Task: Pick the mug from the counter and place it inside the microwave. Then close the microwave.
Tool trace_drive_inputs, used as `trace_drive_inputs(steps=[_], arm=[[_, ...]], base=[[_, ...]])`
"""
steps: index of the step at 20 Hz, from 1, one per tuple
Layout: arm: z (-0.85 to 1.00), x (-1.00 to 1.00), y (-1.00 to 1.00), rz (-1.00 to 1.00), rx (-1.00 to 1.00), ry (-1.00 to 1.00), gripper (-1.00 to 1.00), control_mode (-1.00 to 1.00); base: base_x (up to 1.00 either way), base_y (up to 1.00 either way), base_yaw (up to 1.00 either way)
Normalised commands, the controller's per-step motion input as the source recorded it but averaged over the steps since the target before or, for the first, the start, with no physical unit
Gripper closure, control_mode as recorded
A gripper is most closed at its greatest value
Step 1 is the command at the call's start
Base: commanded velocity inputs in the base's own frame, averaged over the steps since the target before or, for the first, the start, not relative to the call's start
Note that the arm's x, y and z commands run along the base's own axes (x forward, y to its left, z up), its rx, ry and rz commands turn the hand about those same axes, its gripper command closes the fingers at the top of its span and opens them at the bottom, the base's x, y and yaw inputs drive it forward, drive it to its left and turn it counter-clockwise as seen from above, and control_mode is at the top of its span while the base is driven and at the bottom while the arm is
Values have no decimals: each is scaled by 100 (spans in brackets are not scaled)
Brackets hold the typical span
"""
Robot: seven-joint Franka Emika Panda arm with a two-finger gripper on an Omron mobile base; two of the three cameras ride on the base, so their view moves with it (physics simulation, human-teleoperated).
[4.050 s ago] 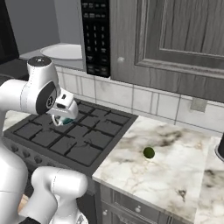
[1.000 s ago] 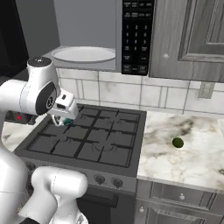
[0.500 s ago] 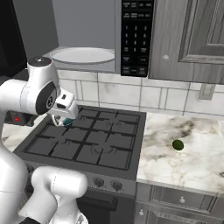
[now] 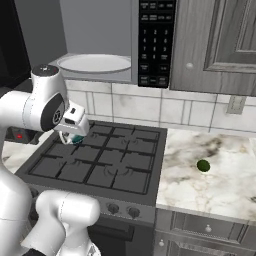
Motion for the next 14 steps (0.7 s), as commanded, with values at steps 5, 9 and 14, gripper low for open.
trace_drive_inputs(steps=[5, 9, 14], arm=[[0, 0, 0, 0, 0, 0, 100, -100], [0, -4, 0, 0, 0, 0, 100, -100], [5, -17, 0, 0, 0, -8, 100, -100]], base=[[0, 0, 0], [0, 0, 0], [0, 0, 0]])
